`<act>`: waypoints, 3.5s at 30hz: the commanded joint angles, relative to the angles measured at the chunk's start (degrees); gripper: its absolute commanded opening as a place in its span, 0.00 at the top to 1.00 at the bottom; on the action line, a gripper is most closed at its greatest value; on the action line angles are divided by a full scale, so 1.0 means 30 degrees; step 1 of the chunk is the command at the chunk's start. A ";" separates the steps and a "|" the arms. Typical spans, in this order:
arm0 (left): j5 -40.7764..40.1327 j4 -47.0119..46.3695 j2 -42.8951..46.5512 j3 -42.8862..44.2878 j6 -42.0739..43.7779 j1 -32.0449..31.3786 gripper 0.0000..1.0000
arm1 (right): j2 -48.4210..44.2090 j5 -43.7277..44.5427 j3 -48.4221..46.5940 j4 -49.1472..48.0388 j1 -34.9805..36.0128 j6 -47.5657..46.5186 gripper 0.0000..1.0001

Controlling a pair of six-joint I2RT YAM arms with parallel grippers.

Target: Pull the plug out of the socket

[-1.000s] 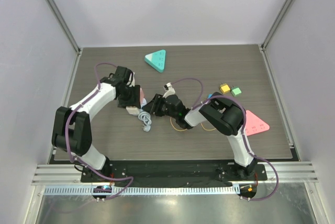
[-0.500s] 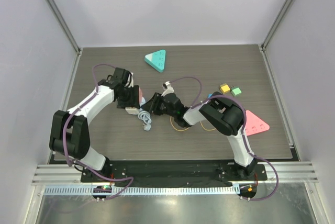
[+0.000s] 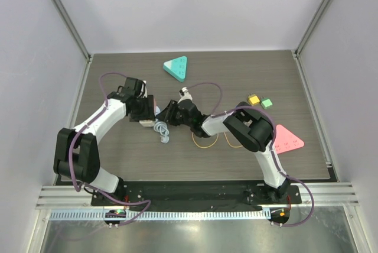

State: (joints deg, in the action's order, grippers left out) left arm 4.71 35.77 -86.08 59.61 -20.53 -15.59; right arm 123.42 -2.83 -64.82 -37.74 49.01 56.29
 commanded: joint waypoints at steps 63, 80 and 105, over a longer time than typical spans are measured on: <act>0.6281 -0.2138 0.1653 0.0489 -0.2120 -0.0602 0.20 | -0.2992 0.5981 -0.3153 1.3368 0.1474 -0.4260 0.37; 0.2679 -0.0205 0.0863 0.1368 -0.1212 -0.1979 0.28 | -0.5657 0.3759 -0.0019 0.8892 0.1007 -0.2741 0.33; 0.0366 0.0586 -0.1393 0.2013 -0.1036 -0.3034 0.34 | -0.6835 0.0065 0.6138 -0.0134 -0.1338 -0.0191 0.34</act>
State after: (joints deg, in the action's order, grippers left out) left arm 6.70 36.88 -89.67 63.35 -24.08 -24.21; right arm 101.78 -1.74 -46.37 -32.45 45.34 54.43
